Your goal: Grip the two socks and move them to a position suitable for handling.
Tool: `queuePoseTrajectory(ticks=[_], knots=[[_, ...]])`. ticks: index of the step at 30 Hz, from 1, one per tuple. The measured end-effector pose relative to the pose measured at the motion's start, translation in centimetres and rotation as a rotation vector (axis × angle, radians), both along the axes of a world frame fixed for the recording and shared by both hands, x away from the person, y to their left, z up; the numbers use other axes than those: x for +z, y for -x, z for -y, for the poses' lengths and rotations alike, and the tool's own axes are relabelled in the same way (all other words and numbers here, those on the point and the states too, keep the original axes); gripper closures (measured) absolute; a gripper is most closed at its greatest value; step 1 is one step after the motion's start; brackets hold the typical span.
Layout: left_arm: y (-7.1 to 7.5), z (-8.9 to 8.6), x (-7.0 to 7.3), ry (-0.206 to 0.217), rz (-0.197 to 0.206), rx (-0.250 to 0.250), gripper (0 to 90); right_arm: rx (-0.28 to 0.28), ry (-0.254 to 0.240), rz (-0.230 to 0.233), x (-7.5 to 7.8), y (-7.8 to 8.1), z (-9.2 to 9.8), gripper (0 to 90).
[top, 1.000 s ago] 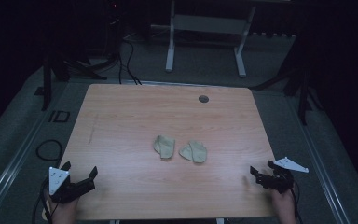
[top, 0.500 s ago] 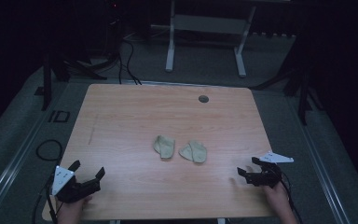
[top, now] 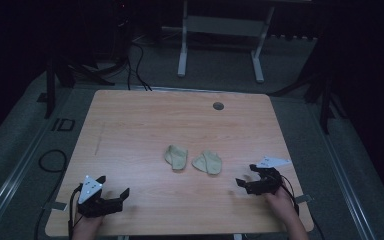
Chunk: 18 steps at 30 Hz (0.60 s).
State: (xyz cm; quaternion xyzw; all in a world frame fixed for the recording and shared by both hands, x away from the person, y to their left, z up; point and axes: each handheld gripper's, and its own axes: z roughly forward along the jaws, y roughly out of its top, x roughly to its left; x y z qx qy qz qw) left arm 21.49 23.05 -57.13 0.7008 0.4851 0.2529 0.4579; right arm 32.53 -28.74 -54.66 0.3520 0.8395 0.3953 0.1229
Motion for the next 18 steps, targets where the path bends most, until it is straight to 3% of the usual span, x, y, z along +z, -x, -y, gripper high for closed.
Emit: queuePoseTrajectory(ticks=[5, 8, 13, 16, 17, 18], knots=[[0.1, 0.0, 0.0, -0.005, 0.004, 0.013, 1.7, 0.011, 0.006, -0.016, 0.1, -0.8, -2.5, 13.0], [0.0, 0.0, -0.1, 0.014, -0.009, 0.005, 1.7, 0.010, 0.030, -0.002, 0.1, -1.2, -4.3, 12.4], [0.0, -0.1, 0.0, 0.005, -0.007, 0.006, 1.7, 0.016, 0.031, -0.005, 0.0, -2.3, -6.7, 12.6], [0.0, -0.1, 0.0, 0.001, -0.007, 0.003, 1.7, 0.027, 0.037, -0.014, 0.1, -2.9, -8.2, 16.0], [0.0, -0.1, -0.1, 0.003, -0.010, 0.003, 1.7, 0.041, 0.058, -0.015, 0.1, -3.2, -8.7, 23.6], [0.0, -0.1, -0.1, 0.007, -0.012, -0.001, 1.7, 0.041, 0.085, 0.001, 0.1, -3.3, -9.1, 25.4]])
